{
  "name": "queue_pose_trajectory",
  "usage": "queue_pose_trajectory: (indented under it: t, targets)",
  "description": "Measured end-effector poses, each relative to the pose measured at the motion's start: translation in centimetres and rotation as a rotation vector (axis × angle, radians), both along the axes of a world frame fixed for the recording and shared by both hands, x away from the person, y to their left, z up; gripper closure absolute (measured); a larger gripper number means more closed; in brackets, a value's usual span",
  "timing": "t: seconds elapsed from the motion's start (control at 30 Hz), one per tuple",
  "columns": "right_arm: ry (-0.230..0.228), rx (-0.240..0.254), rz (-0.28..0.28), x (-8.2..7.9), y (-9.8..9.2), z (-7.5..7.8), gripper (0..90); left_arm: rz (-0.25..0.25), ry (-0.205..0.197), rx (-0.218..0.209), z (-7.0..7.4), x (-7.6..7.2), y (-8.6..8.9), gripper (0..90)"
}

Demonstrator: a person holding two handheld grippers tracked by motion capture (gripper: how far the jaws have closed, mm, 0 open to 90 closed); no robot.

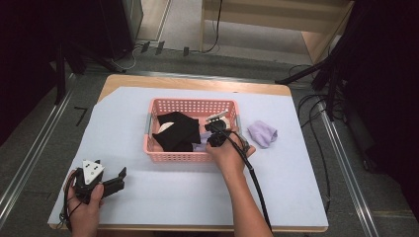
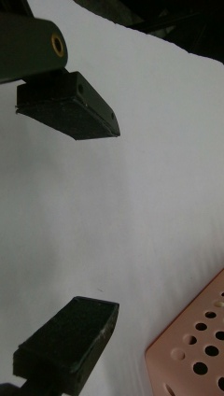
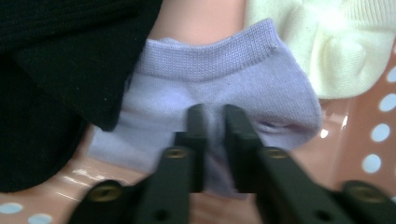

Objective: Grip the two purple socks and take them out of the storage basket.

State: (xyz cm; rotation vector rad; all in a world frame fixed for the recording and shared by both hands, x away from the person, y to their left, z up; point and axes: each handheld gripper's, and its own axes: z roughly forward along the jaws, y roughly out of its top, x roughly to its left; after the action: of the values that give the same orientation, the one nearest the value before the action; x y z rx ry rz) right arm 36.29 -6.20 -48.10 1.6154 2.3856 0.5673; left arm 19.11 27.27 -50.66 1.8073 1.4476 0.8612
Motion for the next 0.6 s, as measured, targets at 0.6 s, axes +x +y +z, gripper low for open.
queue_pose_trajectory:
  t: [0.6]
  targets:
    - [-0.391, 0.230, -0.052, -2.1, -2.8, 3.9, 90.0, 0.000, 0.001, -0.001, 0.0, 0.0, 0.0, 14.5]
